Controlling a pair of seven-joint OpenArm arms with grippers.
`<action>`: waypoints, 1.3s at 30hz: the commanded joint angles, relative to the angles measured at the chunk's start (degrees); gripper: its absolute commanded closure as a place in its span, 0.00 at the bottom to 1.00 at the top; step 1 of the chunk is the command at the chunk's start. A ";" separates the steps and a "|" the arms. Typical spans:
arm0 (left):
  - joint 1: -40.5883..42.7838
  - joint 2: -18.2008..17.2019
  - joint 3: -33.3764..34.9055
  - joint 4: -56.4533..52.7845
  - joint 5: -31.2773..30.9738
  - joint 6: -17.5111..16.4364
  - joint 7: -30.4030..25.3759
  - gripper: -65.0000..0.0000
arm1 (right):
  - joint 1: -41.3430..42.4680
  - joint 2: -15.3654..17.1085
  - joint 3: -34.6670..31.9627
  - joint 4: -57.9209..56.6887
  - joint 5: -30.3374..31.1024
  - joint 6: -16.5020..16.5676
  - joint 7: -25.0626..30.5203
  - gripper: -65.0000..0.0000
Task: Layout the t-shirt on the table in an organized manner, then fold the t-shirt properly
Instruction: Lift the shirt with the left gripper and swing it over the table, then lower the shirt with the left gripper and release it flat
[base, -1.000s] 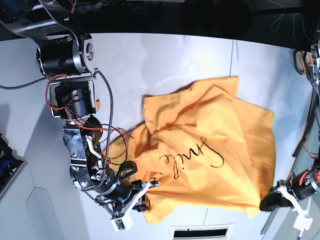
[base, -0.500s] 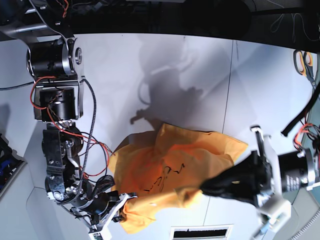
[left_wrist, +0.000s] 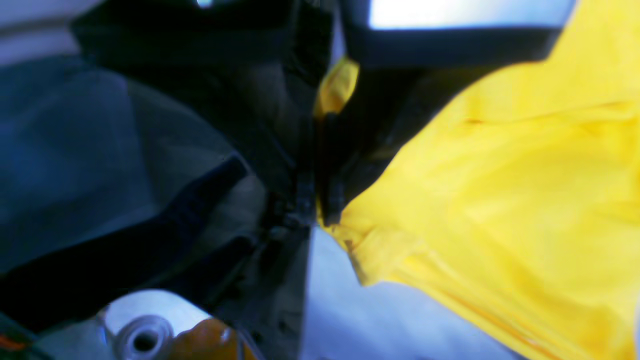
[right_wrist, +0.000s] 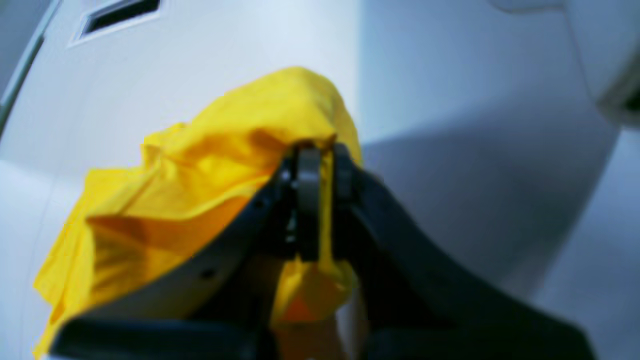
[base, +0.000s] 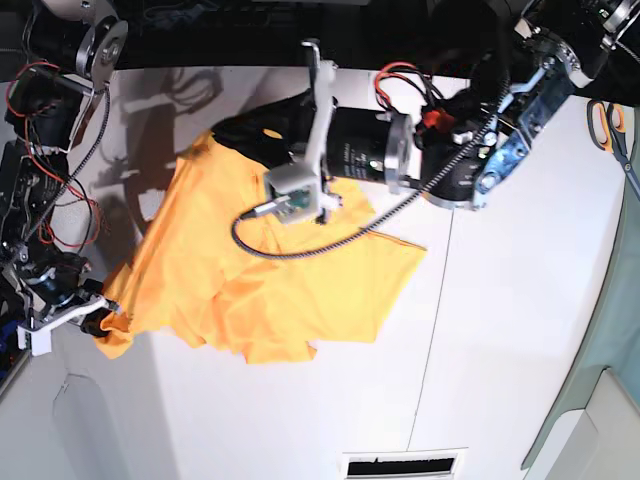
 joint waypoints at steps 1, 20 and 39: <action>-0.42 1.11 1.90 -0.70 -1.44 -1.06 -0.61 1.00 | 0.35 1.09 2.12 1.05 1.07 -0.61 3.08 1.00; -0.44 12.70 14.62 -21.42 8.83 -1.06 -11.63 0.64 | -10.86 0.92 15.39 3.85 16.09 3.37 -2.43 0.41; -7.02 12.46 -10.75 -23.80 9.53 -0.48 -11.52 0.64 | -31.10 -10.08 15.19 24.06 17.81 4.33 -9.53 0.41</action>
